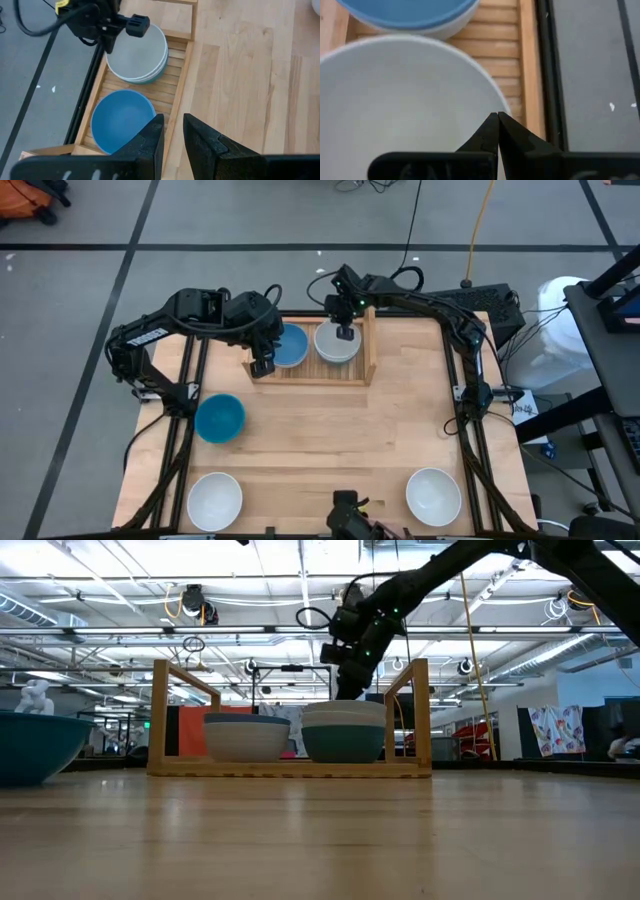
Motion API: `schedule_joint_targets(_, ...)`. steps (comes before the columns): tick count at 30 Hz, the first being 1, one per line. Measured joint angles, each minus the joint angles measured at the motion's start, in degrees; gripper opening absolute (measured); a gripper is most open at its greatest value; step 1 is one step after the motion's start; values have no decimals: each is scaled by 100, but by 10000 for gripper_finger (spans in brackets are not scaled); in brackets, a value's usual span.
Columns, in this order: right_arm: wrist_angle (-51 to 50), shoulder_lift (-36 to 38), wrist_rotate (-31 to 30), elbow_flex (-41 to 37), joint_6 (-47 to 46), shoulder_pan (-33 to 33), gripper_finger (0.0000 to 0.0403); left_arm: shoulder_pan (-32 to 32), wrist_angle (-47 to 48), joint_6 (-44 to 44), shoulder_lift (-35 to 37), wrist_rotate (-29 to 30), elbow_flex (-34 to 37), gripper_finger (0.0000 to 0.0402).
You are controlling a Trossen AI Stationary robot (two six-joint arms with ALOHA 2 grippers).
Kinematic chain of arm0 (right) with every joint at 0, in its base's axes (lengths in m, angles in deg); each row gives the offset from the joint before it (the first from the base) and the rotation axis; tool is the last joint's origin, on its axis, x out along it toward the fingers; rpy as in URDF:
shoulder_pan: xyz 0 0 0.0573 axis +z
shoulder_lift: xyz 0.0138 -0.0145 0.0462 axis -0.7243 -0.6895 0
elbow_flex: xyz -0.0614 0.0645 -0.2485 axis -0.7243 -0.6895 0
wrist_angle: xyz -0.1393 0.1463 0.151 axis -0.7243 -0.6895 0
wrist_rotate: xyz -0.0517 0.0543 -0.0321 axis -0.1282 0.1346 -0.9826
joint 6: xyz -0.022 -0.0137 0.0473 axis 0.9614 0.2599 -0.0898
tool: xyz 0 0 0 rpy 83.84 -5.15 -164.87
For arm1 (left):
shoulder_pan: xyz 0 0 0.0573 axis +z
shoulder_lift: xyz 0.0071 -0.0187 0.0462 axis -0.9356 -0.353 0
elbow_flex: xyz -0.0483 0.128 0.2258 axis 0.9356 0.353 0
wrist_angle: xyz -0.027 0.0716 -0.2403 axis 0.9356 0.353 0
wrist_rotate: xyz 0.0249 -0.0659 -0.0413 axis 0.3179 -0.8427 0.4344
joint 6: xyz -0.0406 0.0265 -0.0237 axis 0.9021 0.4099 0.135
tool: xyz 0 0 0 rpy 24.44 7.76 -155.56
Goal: Place and stack bowls onto a shelf
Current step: Stack the white bowl on the right blue bowl on the shelf
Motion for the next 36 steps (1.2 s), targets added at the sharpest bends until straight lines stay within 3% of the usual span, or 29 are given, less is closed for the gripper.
schedule_joint_targets(8, 80, 650, -471, 20, 31, 35, 0, 0, 0, -2, 0, 2, 0, 79)
schedule_joint_targets(19, -785, 3022, -905, 31, 106, 369, 0, 1, 849, 215, 0, -58, 39, 79)
schedule_joint_targets(31, -1443, 4474, -914, 31, -697, 535, 0, -285, 837, 167, -2, -1980, 46, 79)
schedule_joint_targets(36, -1654, 4682, -907, 31, -763, 535, 0, -678, 836, 250, -2, -2085, 46, 79)
